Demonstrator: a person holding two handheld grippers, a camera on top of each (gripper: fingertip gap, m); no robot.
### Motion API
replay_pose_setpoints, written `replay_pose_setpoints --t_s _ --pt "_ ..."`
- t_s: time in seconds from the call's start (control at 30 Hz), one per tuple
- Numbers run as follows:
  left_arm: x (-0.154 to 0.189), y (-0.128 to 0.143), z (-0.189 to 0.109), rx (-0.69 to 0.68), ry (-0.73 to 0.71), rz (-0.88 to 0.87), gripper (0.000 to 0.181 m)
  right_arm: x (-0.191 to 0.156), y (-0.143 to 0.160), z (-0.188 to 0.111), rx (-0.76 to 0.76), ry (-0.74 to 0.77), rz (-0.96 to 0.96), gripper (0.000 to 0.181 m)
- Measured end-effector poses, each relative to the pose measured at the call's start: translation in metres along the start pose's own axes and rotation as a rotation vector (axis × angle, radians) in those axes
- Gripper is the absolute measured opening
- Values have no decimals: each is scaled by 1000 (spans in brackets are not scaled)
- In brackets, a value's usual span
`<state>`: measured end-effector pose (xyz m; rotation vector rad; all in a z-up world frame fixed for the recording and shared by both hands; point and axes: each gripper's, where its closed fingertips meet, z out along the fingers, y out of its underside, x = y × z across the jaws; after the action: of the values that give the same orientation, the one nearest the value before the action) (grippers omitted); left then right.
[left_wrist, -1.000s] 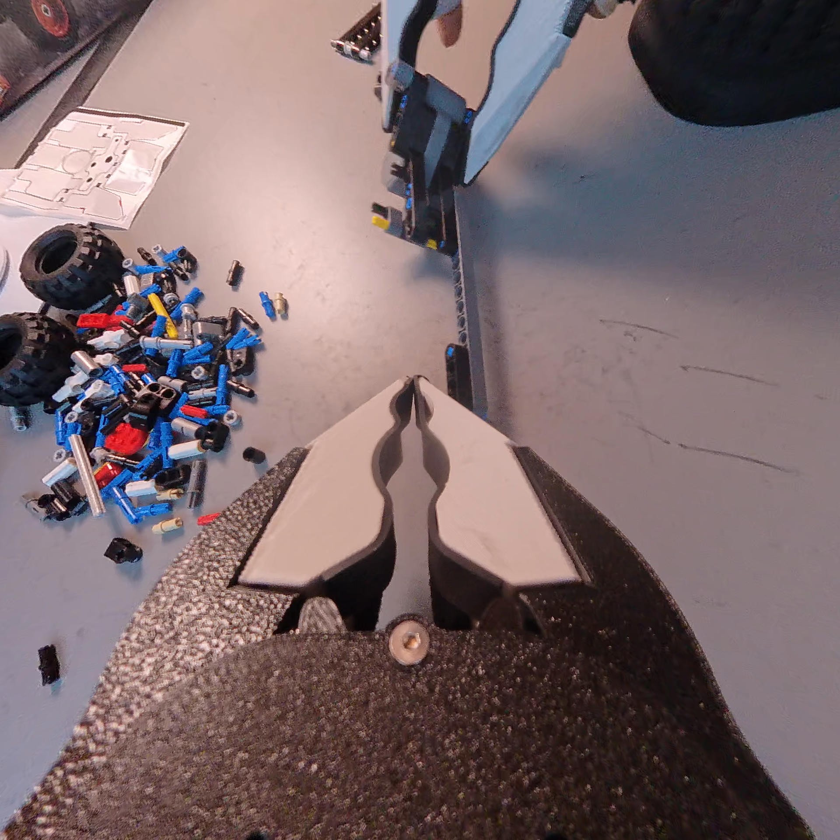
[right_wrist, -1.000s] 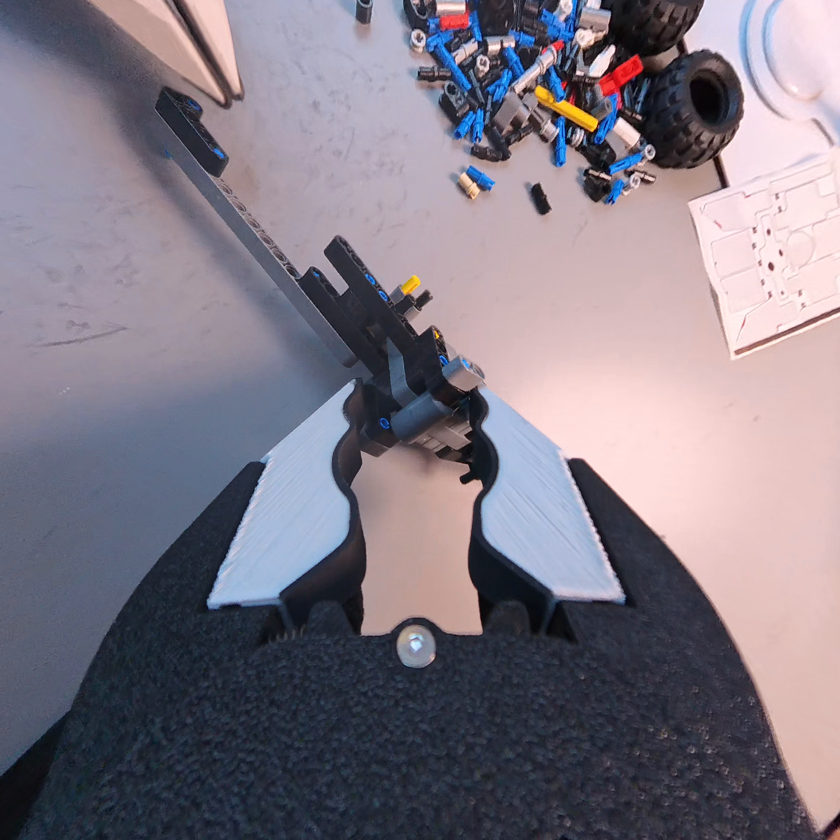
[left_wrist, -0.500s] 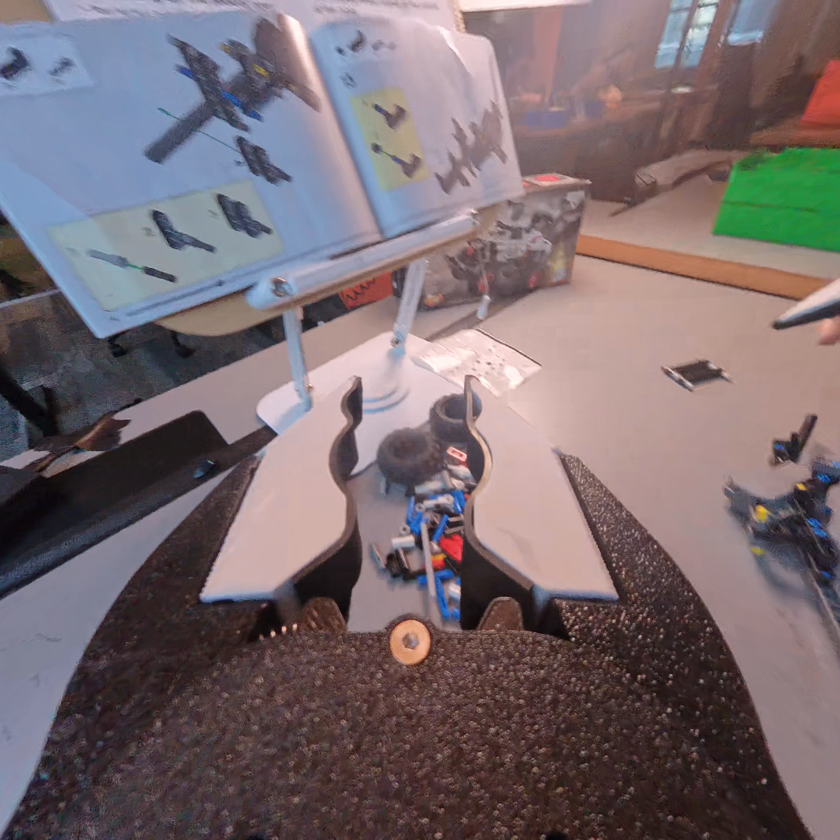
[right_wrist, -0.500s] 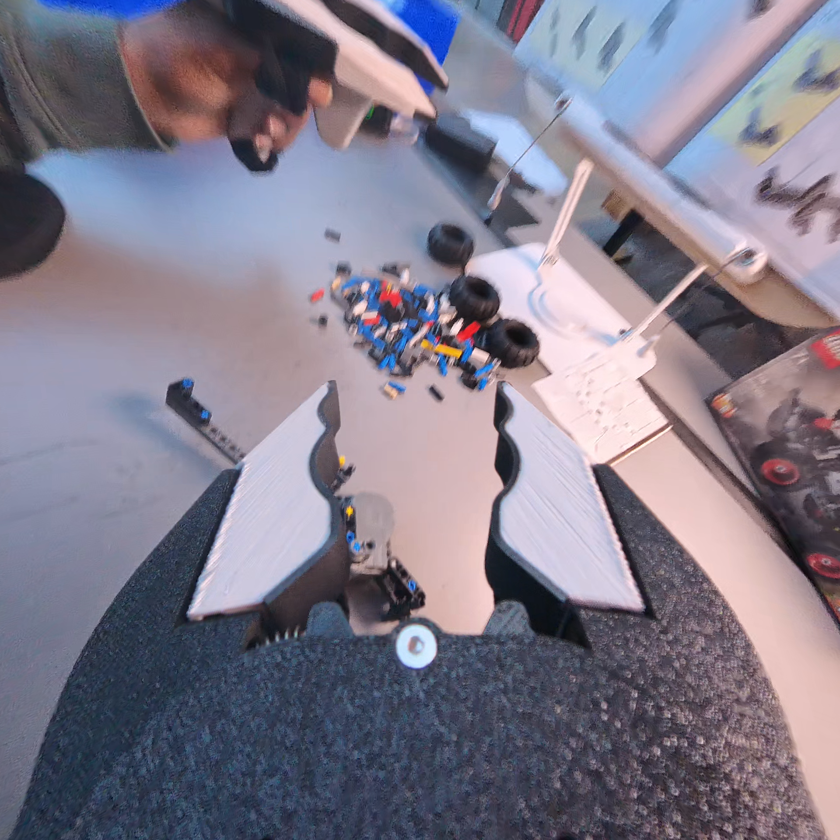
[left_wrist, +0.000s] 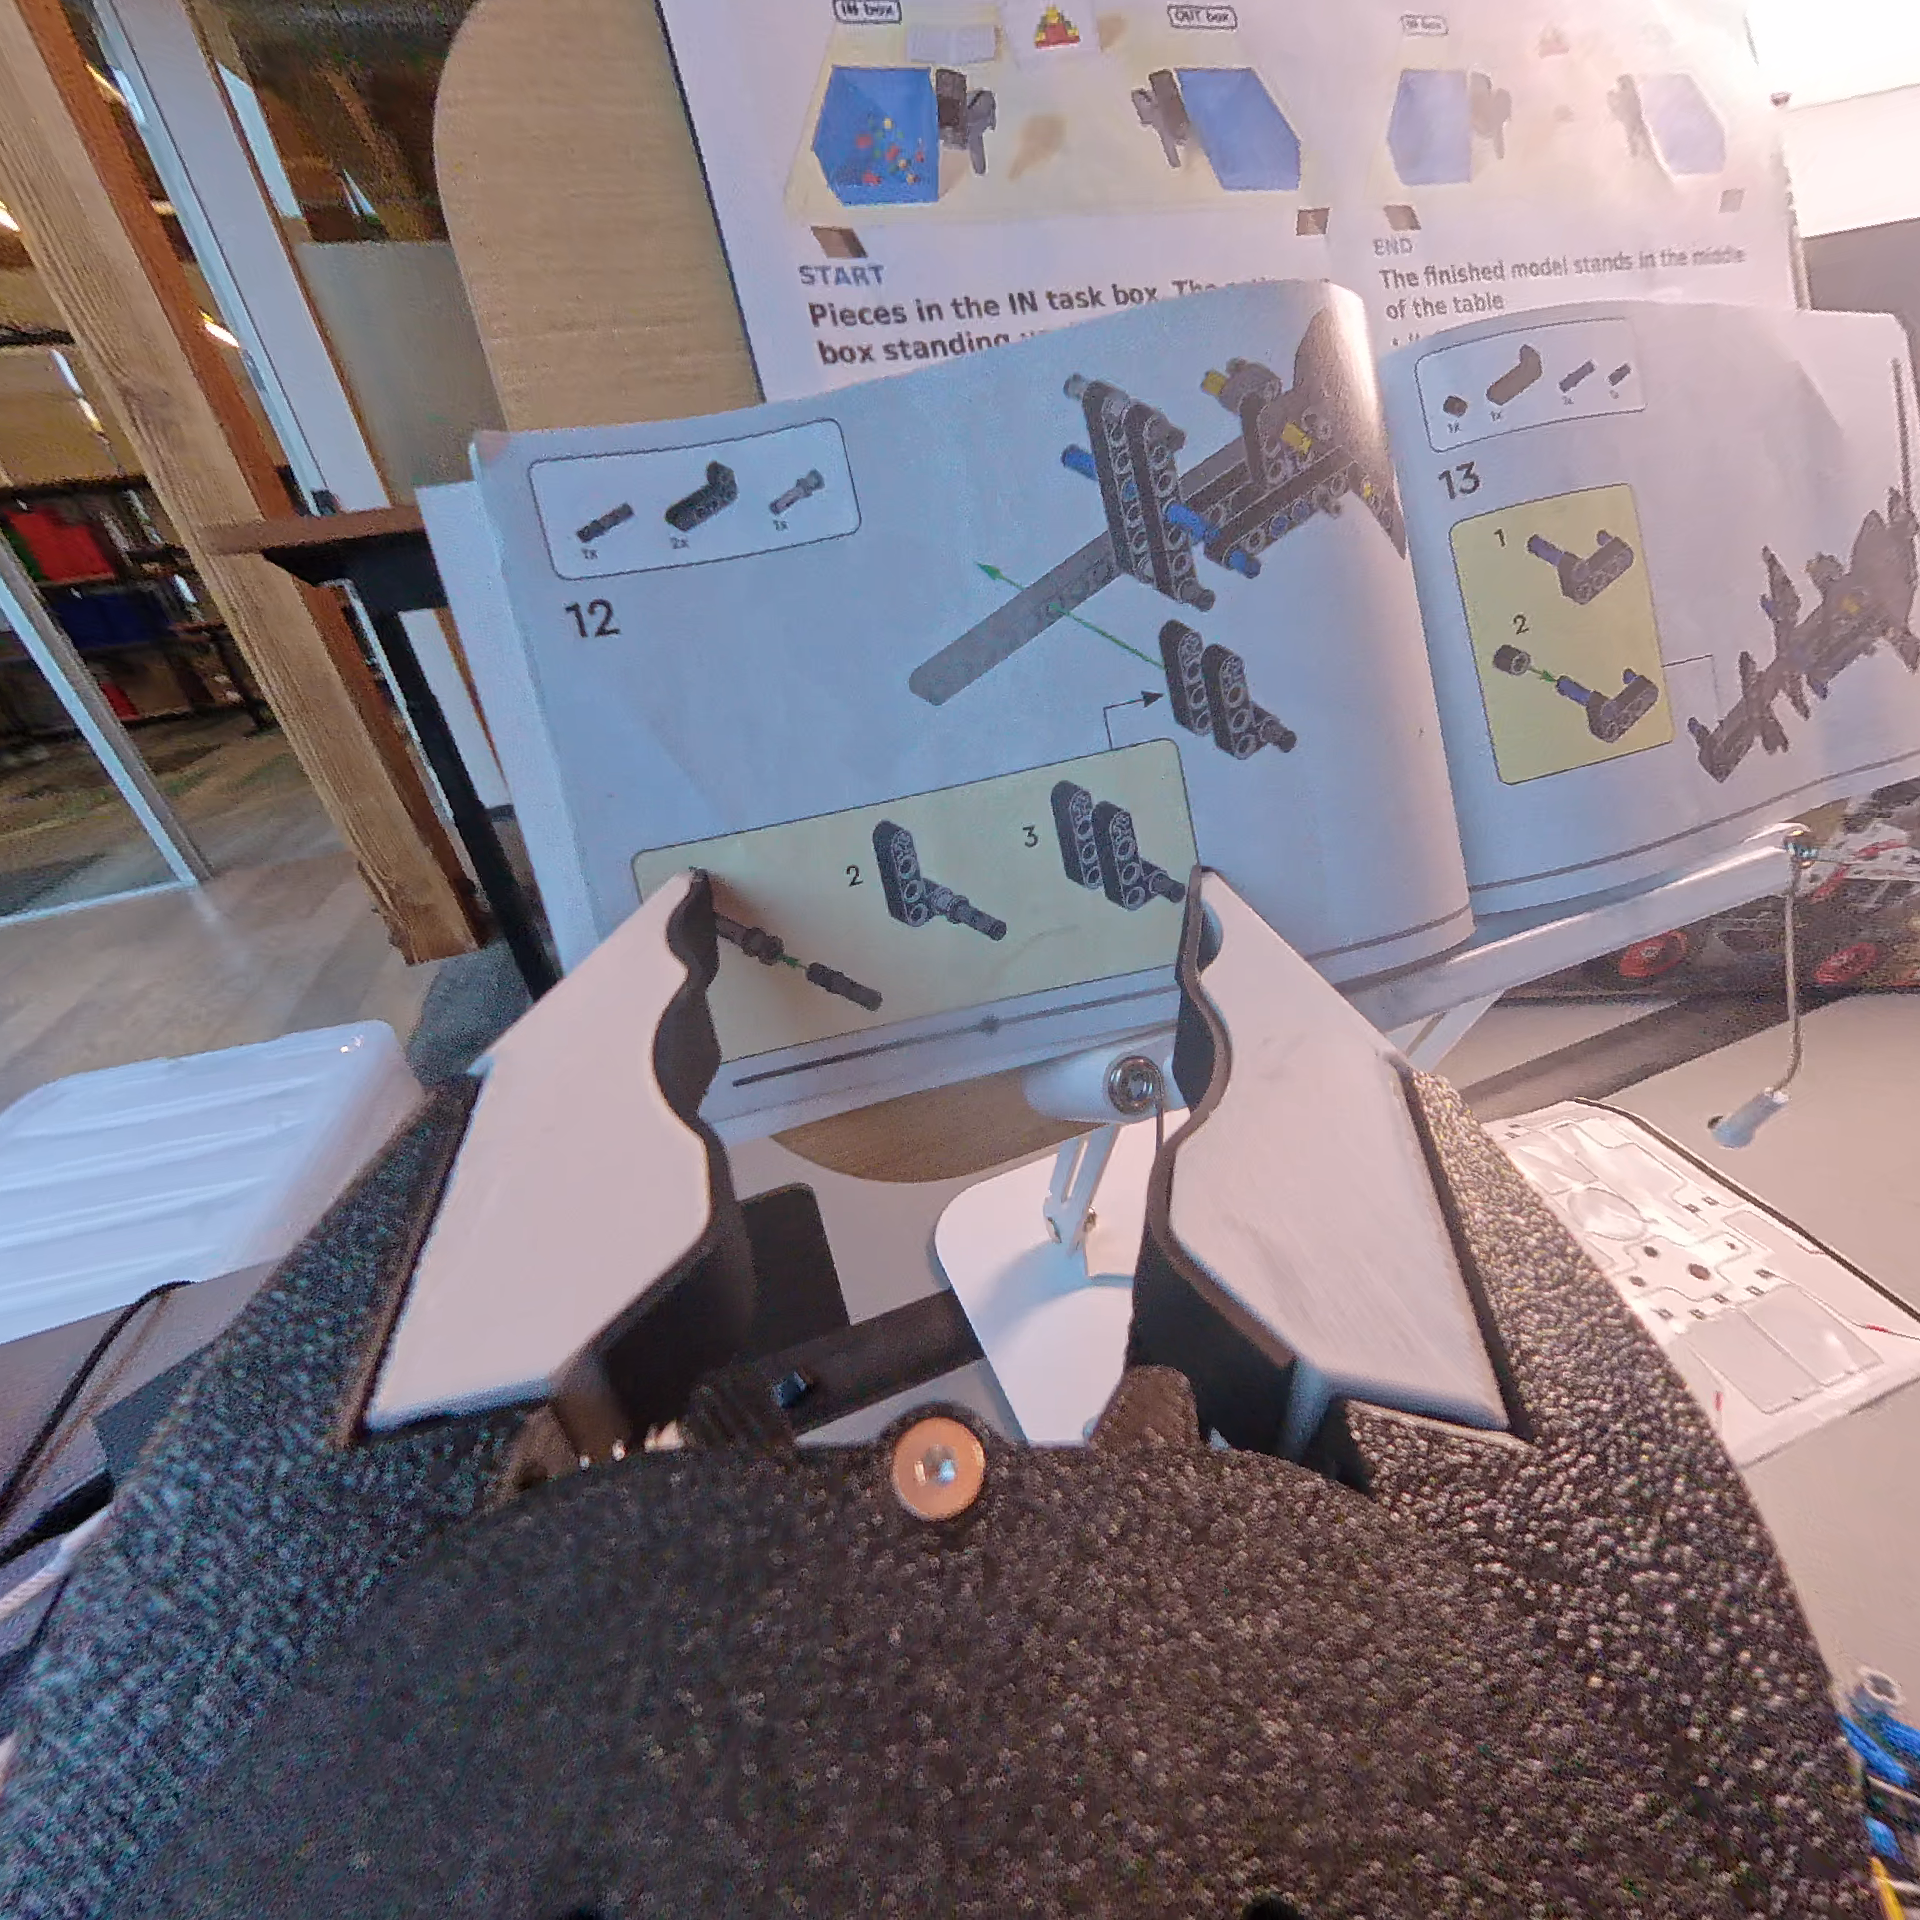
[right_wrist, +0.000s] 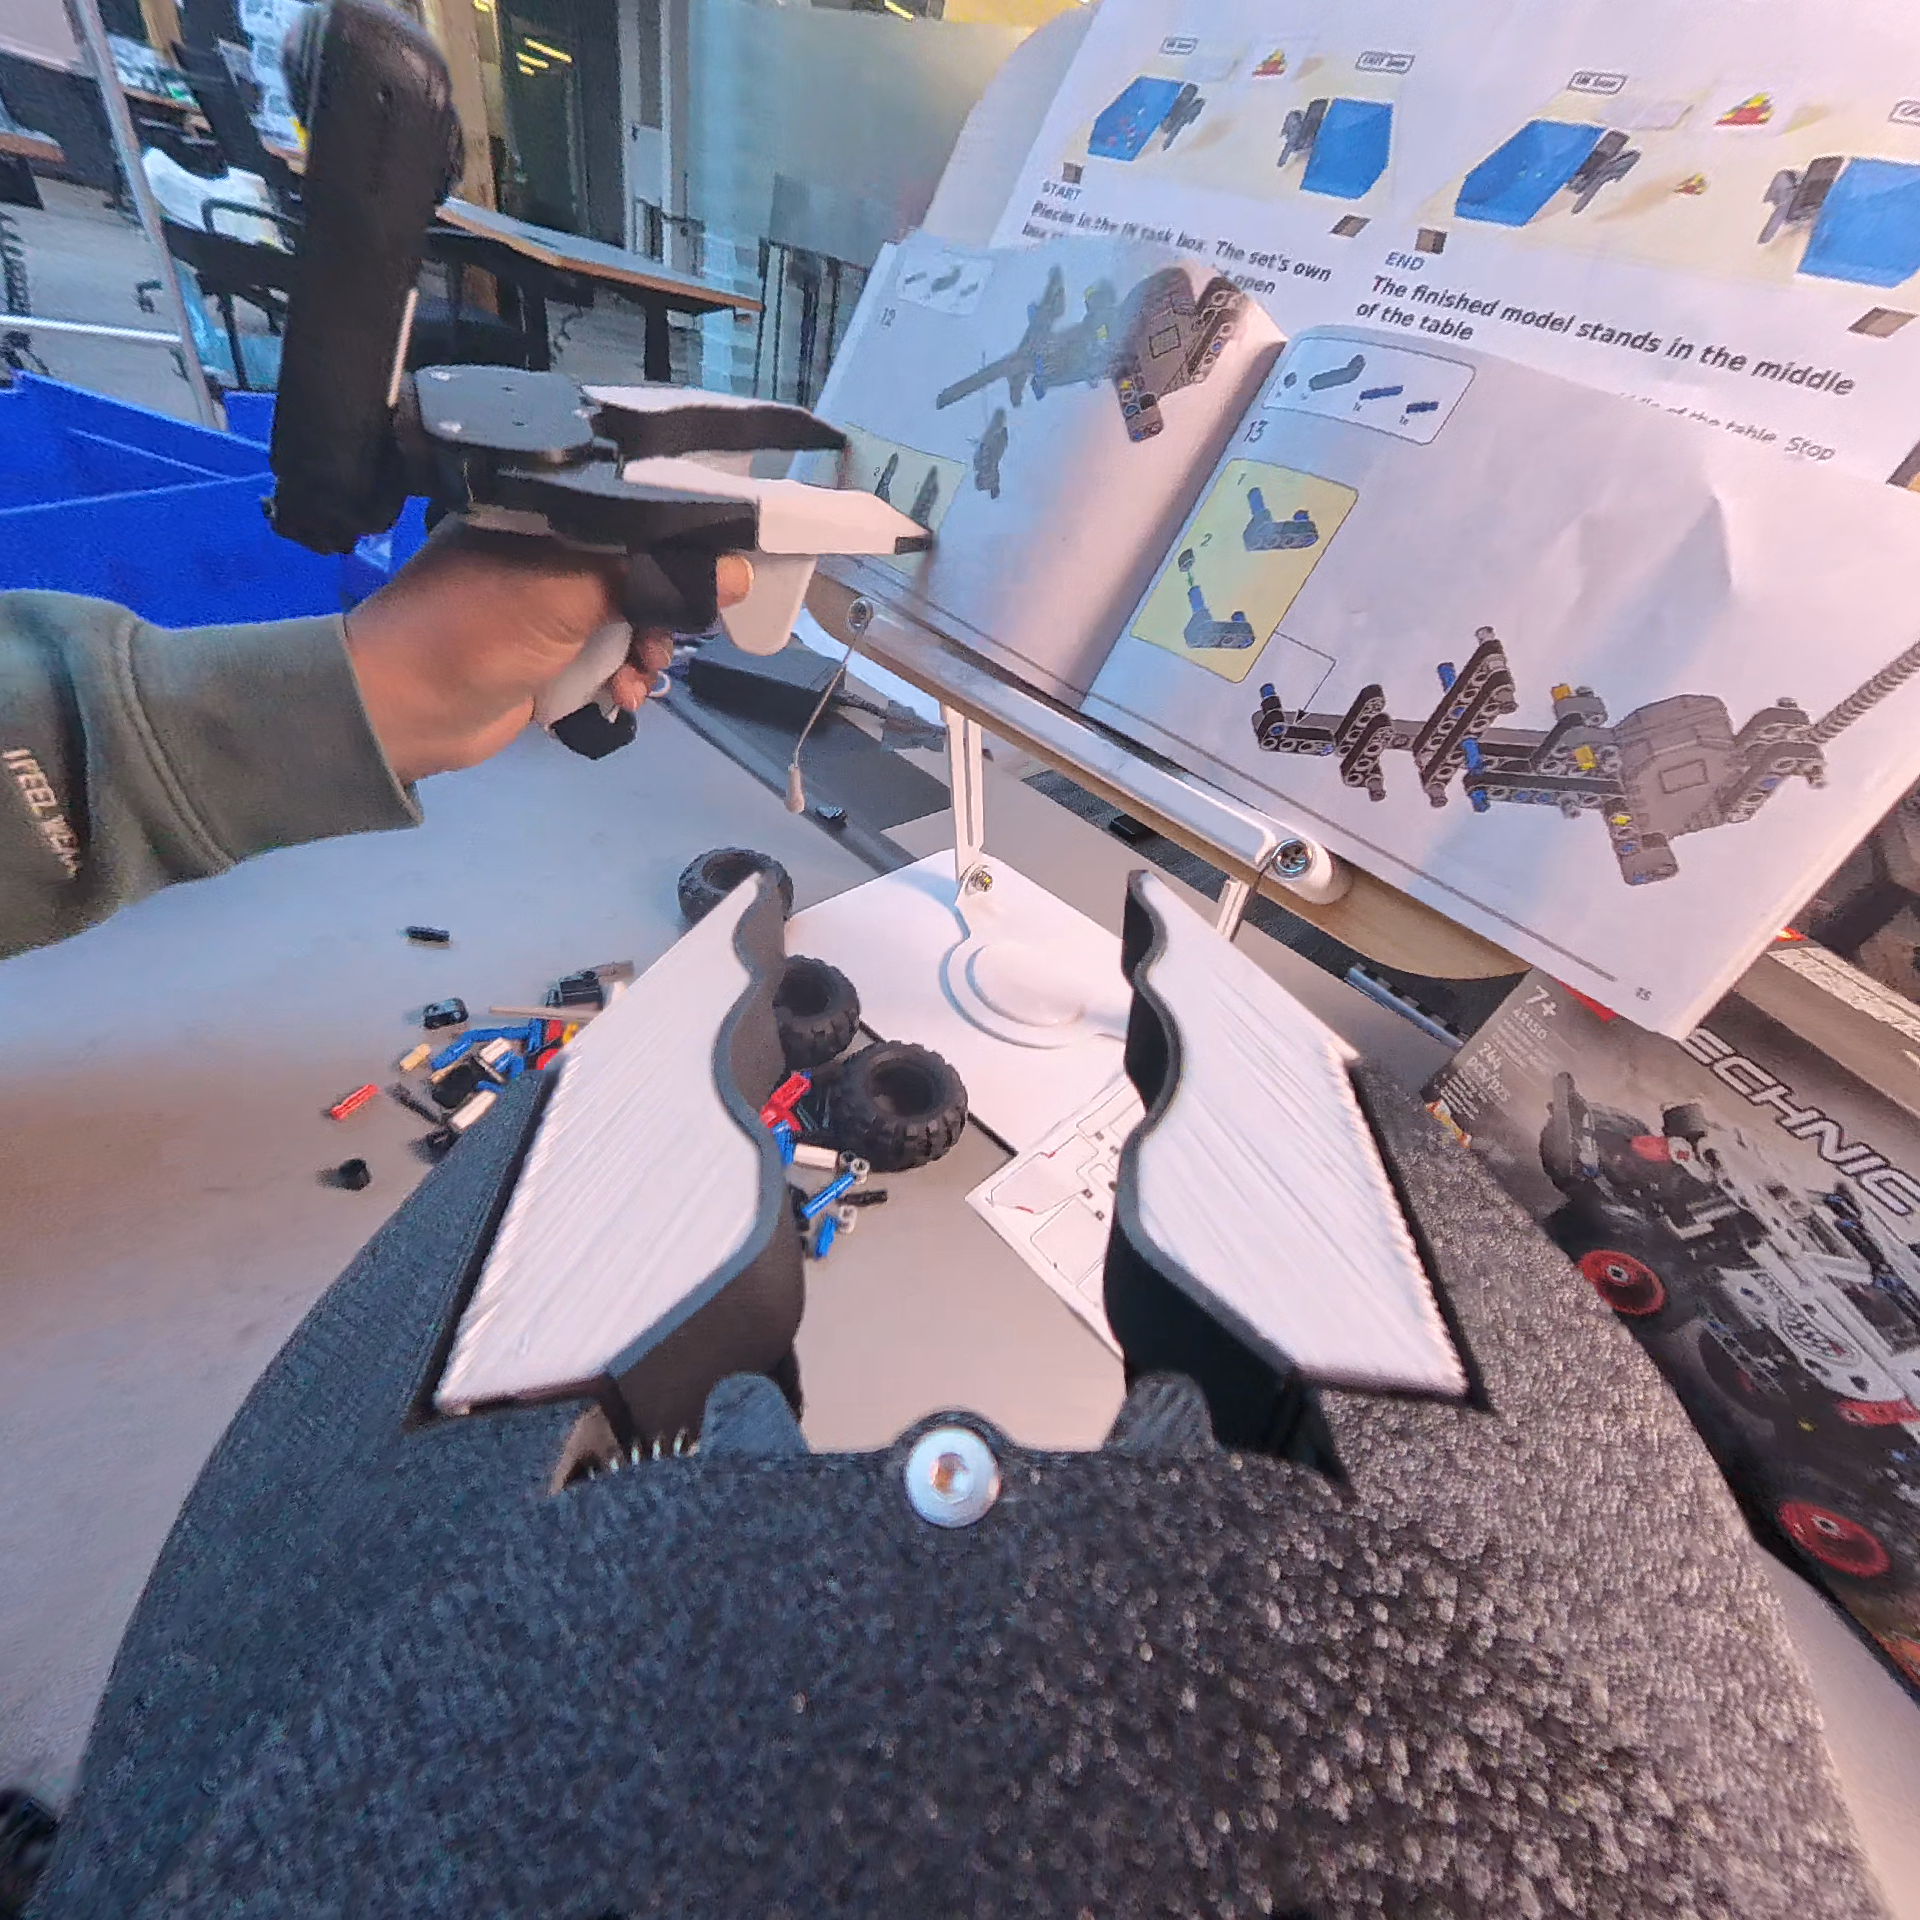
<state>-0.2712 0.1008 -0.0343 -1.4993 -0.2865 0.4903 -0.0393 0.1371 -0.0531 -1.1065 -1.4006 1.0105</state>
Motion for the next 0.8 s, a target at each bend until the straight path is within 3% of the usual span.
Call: replay_pose_setpoints --t_s 0.17,0.8 --pt "0 3 6 20 -60 87 73 12 6 19 0 12 19 64" --pt "-15 7 -2 24 -49 -13 11 32 -15 60 33 68 58 61"
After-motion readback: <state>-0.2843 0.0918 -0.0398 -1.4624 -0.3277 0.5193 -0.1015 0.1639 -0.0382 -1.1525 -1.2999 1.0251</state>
